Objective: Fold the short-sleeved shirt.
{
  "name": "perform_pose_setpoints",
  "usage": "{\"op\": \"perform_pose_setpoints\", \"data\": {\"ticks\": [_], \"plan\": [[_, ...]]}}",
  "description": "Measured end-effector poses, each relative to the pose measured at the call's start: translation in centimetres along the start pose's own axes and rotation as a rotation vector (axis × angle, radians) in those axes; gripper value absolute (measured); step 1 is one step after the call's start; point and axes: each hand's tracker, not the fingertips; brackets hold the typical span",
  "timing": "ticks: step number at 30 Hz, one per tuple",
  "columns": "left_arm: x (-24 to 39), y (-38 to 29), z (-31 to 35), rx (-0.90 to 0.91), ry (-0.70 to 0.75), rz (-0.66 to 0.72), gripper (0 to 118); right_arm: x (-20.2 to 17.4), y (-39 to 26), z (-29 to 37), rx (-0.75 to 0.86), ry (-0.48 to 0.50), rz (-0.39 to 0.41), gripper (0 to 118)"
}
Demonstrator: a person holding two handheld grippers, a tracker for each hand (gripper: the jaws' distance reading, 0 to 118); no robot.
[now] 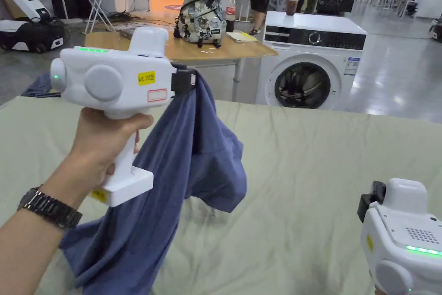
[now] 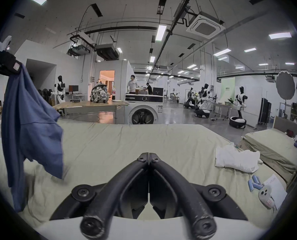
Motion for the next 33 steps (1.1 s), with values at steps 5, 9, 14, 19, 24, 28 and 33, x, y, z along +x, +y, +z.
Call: {"op": "perform_pose_setpoints", "data": {"ticks": [5, 9, 14, 19, 24, 28, 33], "plan": [[6.5, -1.6, -5.6, -0.061, -0.152, -0.008, 0, 2.1, 0.1, 0.7, 0.004, -0.039, -0.005, 0], [10.9, -4.2, -8.2, -0.115, -0.275, 0.018, 0, 3.7, -0.1, 1.1, 0.001, -0.069, -0.007, 0], [15.4, -8.4, -10.0, -0.181, -0.376, -0.008, 0, 5.5, -0.9, 1.5, -0.017, -0.103, -0.012, 0], [17.3, -13.1, -11.1, -0.274, -0.411, 0.005, 0, 6.5, -1.7, 1.6, -0.044, -0.122, -0.016, 0], [17.0, -15.8, -10.6, -0.311, -0.408, 0.011, 33, 6.8, -2.2, 1.7, -0.065, -0.123, -0.010, 0], [14.8, -15.8, -8.4, -0.248, -0.378, 0.077, 81, 6.7, -2.0, 1.7, -0.071, -0.109, -0.016, 0], [10.7, -15.7, -5.7, -0.196, -0.257, 0.121, 81, 5.7, -1.3, 1.7, -0.060, -0.083, -0.024, 0]]}}
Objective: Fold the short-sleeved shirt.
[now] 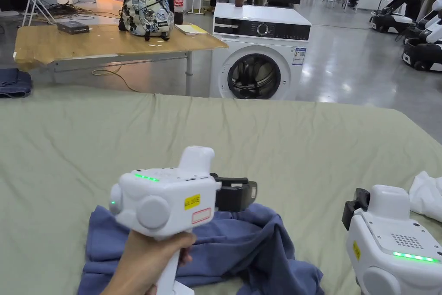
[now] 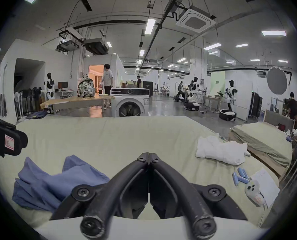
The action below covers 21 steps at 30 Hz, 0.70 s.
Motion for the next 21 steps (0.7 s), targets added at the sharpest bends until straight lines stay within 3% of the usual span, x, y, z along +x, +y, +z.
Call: {"op": "perform_pose_setpoints", "data": {"ticks": [2, 3, 5, 6, 14, 21], "plan": [[-1.4, -0.7, 1.6, 0.002, 0.070, -0.002, 78, -0.7, 0.2, 0.2, 0.009, 0.018, -0.003, 0], [-2.1, -1.1, 2.2, -0.001, 0.104, -0.002, 68, -1.1, 0.2, 0.3, 0.013, 0.026, -0.004, 0], [-3.4, -2.3, 3.3, -0.002, 0.179, 0.001, 16, -2.0, 0.2, 0.5, 0.017, 0.045, -0.003, 0], [-4.0, -2.9, 3.8, -0.004, 0.215, -0.004, 3, -2.4, 0.1, 0.5, 0.019, 0.054, -0.001, 0], [-10.1, -7.4, 7.0, -0.059, 0.376, 0.150, 0, -5.1, -0.6, 0.4, 0.008, 0.117, 0.004, 0], [-19.0, -5.5, 7.6, -0.095, 0.446, 0.269, 0, -5.9, -1.0, -0.4, -0.012, 0.141, 0.018, 0]]}}
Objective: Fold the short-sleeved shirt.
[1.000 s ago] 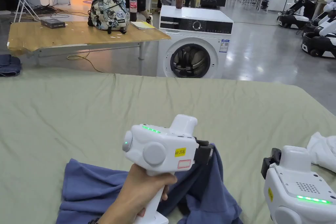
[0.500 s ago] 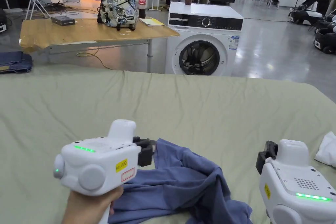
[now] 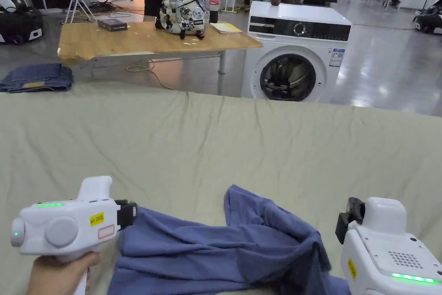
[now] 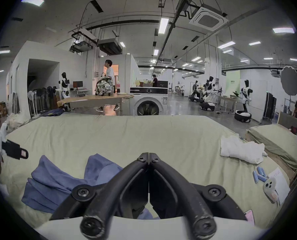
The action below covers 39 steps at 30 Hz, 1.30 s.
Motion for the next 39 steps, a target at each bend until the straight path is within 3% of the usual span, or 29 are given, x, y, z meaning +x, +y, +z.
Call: {"op": "perform_pose_setpoints", "data": {"ticks": [6, 7, 9, 10, 13, 15, 18, 20, 22, 26, 29, 34, 36, 37, 39], "plan": [[-2.7, 4.5, -5.5, -0.129, 0.041, 0.002, 2, 0.7, -0.3, -0.6, -0.022, -0.015, -0.007, 0], [-2.4, 4.7, -6.1, -0.169, 0.047, -0.004, 23, 1.0, -0.4, -0.6, -0.024, -0.020, -0.008, 0], [-2.4, 5.0, -8.0, -0.213, 0.086, 0.001, 86, 1.4, -0.6, -0.6, -0.029, -0.031, -0.004, 0], [-2.5, 5.0, -8.9, -0.222, 0.078, 0.013, 102, 1.6, -0.7, -0.5, -0.032, -0.036, -0.001, 0], [-3.4, 4.8, -12.1, -0.289, 0.115, 0.059, 102, 2.3, -1.0, -0.5, -0.044, -0.054, 0.006, 0], [-3.4, 4.0, -13.9, -0.361, 0.194, 0.016, 101, 2.8, -1.2, -0.4, -0.052, -0.066, 0.010, 0], [-1.8, 3.0, -14.7, -0.377, 0.300, -0.110, 75, 3.5, -1.5, -0.3, -0.064, -0.085, 0.016, 0], [-0.1, 2.1, -13.5, -0.319, 0.266, -0.165, 41, 3.8, -1.7, -0.3, -0.071, -0.098, 0.016, 0], [1.0, 1.8, -13.3, -0.311, 0.233, -0.190, 0, 4.1, -1.8, -0.3, -0.077, -0.098, 0.007, 0], [0.6, 1.8, -12.9, -0.302, 0.188, -0.178, 0, 4.2, -1.9, -0.2, -0.088, -0.091, 0.000, 0], [0.8, 1.6, -10.6, -0.224, 0.132, -0.056, 0, 4.7, -1.5, -0.1, -0.096, -0.084, -0.013, 0], [1.9, 1.5, -6.3, -0.154, 0.078, -0.092, 0, 6.5, -1.1, -1.1, -0.234, -0.024, -0.038, 0], [2.1, 1.4, -4.8, -0.126, 0.057, -0.090, 0, 7.0, -1.5, -1.7, -0.316, -0.006, -0.027, 18], [2.0, 1.5, -4.2, -0.114, 0.052, -0.074, 0, 7.3, -2.0, -2.3, -0.361, 0.010, -0.038, 39], [2.2, 1.4, -2.8, -0.097, 0.049, -0.065, 0, 7.7, -3.1, -3.6, -0.471, 0.032, -0.047, 65]]}}
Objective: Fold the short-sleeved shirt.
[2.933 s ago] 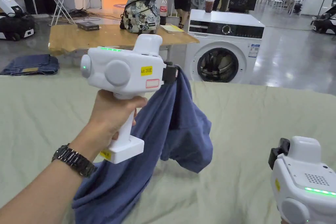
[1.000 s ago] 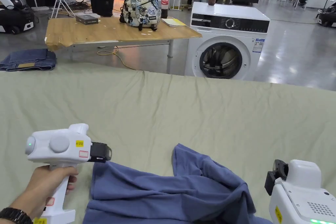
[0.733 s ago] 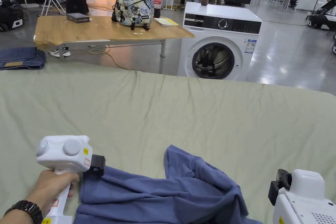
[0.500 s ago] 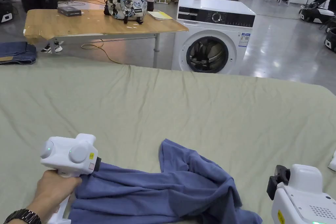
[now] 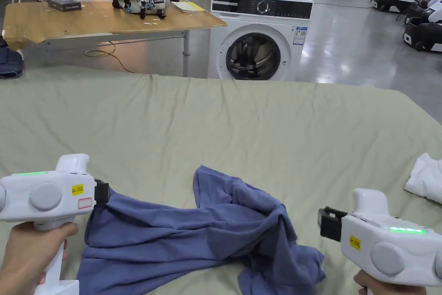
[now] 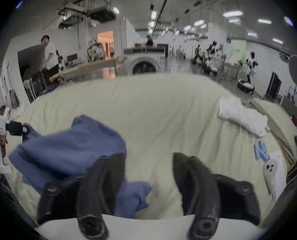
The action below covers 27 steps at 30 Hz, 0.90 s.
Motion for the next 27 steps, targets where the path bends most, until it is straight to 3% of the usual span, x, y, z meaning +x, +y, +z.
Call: {"op": "perform_pose_setpoints", "data": {"ticks": [1, 2, 6, 8, 9, 11, 12, 14, 15, 19, 22, 27], "plan": [[0.0, -0.1, 0.4, 0.005, -0.001, 0.003, 0, 0.1, -0.5, -0.7, -0.034, 0.008, -0.009, 74], [-0.1, -0.2, 0.8, 0.007, -0.002, 0.003, 0, 0.2, -0.9, -1.4, -0.071, 0.021, -0.013, 75], [0.0, -0.8, 1.7, 0.004, 0.012, -0.031, 0, 0.3, -2.5, -4.5, -0.179, 0.008, -0.039, 75], [-0.6, -0.9, 1.6, -0.001, 0.023, -0.039, 0, -0.4, -3.2, -5.1, -0.240, 0.051, -0.051, 74], [-0.8, -1.1, 1.7, -0.003, 0.022, -0.037, 0, -0.6, -3.5, -5.6, -0.261, 0.074, -0.059, 68], [-1.0, -1.4, 1.9, -0.006, 0.023, -0.029, 0, -1.1, -4.0, -6.3, -0.316, 0.106, -0.067, 35], [-1.3, -1.5, 1.7, -0.008, 0.024, -0.027, 0, -1.5, -4.3, -6.5, -0.328, 0.103, -0.057, 31], [-1.4, -1.8, 1.8, -0.015, 0.025, -0.031, 0, -2.0, -4.7, -6.5, -0.288, 0.045, 0.002, 10], [-1.4, -2.0, 1.8, -0.017, 0.028, -0.038, 0, -2.1, -4.8, -6.4, -0.284, 0.053, -0.002, 8], [-1.6, -1.9, 2.1, -0.012, 0.035, -0.042, 0, -1.1, -4.1, -5.1, -0.215, 0.052, -0.076, 5], [-1.9, -1.0, 2.7, 0.021, 0.034, -0.033, 0, -1.0, -2.8, -3.2, -0.085, -0.018, -0.002, 5], [-2.3, 1.6, 4.9, 0.104, 0.051, -0.026, 0, 0.1, 1.1, 0.2, 0.106, -0.082, 0.025, 5]]}}
